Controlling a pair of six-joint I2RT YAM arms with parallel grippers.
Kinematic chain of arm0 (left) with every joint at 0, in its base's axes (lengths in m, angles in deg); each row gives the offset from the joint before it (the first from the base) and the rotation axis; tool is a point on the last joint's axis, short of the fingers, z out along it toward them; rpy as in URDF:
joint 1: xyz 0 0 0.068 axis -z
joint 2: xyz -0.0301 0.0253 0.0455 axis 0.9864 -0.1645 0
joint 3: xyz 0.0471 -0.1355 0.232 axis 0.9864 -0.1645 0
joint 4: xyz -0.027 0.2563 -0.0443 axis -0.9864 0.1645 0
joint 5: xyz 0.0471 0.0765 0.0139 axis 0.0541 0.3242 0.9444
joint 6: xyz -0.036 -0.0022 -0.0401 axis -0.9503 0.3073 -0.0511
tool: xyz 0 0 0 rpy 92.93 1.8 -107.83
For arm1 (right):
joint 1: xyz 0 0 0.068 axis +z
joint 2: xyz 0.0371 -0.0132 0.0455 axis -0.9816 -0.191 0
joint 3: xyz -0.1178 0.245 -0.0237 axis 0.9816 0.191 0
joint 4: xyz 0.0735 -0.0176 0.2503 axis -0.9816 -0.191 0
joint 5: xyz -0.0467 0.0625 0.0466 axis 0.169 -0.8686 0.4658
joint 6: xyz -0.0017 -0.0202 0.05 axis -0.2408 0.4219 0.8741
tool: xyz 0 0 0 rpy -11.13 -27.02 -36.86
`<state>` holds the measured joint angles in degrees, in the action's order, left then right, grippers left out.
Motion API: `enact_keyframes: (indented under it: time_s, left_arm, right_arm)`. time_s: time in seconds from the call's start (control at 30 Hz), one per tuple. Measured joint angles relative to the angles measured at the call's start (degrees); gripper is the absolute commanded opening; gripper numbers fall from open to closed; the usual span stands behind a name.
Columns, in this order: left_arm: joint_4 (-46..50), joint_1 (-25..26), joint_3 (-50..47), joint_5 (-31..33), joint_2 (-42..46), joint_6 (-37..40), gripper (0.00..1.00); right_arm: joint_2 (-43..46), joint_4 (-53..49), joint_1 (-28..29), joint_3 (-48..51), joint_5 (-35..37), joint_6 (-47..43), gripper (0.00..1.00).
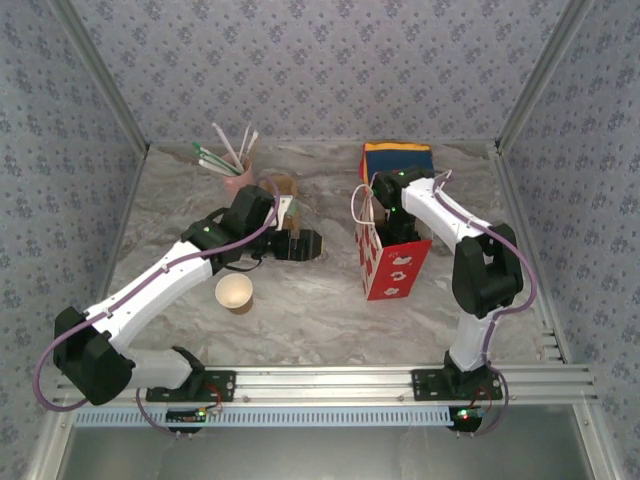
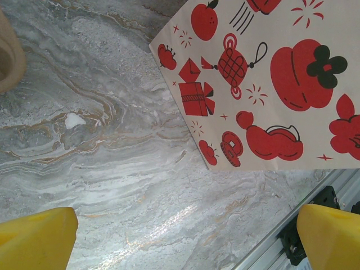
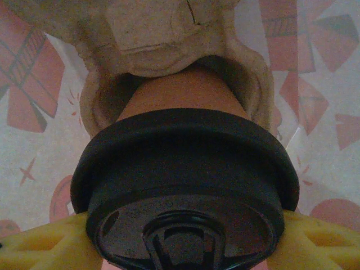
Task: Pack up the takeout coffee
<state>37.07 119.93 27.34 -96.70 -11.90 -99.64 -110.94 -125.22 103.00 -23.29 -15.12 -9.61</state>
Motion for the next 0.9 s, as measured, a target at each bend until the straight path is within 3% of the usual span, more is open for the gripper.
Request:
enact_keyframes:
  time_s: [0.9]
  left_arm:
    - [0.0,0.0,0.0,0.0,-0.2,0.0,1.00]
  right_arm:
    - [0.0,0.3,0.0,0.3,0.2,0.0,0.77]
